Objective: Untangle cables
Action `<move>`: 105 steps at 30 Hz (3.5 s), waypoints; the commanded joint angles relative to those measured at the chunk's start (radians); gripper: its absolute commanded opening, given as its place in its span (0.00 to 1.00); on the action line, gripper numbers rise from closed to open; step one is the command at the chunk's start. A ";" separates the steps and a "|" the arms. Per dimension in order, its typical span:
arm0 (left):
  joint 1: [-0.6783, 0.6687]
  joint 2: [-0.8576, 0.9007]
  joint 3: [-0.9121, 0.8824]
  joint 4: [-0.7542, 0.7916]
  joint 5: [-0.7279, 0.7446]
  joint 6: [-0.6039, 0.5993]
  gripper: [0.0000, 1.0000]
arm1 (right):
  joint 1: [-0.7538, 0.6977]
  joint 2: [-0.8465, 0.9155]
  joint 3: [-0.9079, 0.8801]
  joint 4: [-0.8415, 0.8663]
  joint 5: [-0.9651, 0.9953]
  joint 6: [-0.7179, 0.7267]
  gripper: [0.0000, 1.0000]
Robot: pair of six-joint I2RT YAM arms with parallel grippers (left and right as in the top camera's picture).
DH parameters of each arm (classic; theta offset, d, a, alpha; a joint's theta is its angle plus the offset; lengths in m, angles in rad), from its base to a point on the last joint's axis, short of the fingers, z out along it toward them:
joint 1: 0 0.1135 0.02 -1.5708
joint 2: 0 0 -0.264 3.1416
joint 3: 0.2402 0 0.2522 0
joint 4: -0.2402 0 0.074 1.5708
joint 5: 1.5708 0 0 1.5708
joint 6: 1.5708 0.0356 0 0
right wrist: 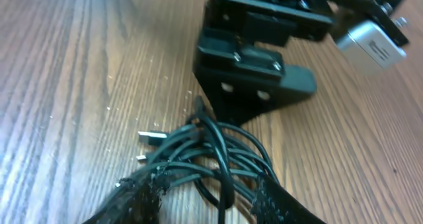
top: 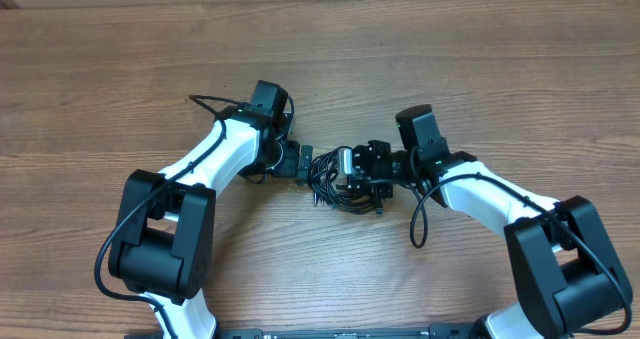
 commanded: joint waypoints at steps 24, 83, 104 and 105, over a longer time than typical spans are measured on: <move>-0.004 -0.014 0.007 0.036 0.006 -0.014 0.99 | 0.018 0.076 0.024 0.097 -0.013 -0.002 0.37; -0.003 -0.014 0.007 0.057 0.006 -0.014 1.00 | 0.018 0.140 0.024 0.162 0.027 -0.001 0.18; -0.003 -0.015 0.007 0.053 0.037 0.015 1.00 | 0.017 0.140 0.024 0.166 0.028 -0.002 0.04; -0.002 -0.016 0.008 0.053 0.044 0.031 0.99 | 0.017 0.140 0.024 0.166 0.027 -0.002 0.04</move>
